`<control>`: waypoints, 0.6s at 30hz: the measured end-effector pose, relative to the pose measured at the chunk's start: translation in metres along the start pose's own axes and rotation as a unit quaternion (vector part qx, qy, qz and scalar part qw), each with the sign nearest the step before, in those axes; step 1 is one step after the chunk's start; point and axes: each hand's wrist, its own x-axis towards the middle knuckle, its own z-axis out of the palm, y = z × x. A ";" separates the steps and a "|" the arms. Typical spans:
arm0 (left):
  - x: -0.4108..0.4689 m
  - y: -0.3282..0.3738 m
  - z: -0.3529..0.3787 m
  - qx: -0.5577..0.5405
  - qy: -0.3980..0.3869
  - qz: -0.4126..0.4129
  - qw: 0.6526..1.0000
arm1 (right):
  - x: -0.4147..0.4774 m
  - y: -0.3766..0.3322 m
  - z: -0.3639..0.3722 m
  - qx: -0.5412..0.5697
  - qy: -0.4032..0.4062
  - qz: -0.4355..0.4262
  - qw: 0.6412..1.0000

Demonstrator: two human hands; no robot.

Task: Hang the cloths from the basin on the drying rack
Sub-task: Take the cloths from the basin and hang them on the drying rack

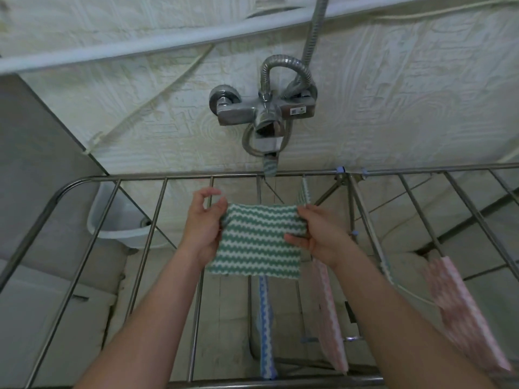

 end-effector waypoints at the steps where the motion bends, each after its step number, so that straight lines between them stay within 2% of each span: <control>1: 0.005 -0.003 -0.002 0.028 -0.016 -0.021 0.999 | 0.008 0.002 0.005 -0.025 0.025 -0.011 0.999; 5: 0.026 -0.014 -0.014 0.165 -0.099 -0.040 0.980 | 0.034 0.002 0.016 -0.139 0.077 -0.056 0.986; 10: 0.046 -0.012 -0.016 0.275 -0.144 0.003 0.951 | 0.053 -0.006 0.021 -0.205 0.111 -0.134 0.963; 14: 0.065 -0.021 -0.002 0.346 -0.126 0.031 0.929 | 0.072 -0.006 0.027 -0.289 0.158 -0.176 0.928; 16: 0.077 -0.031 0.000 0.378 -0.118 0.048 0.917 | 0.075 -0.002 0.032 -0.339 0.136 -0.172 0.915; 18: 0.086 -0.041 -0.002 0.439 -0.105 0.058 0.890 | 0.075 0.005 0.034 -0.394 0.119 -0.175 0.894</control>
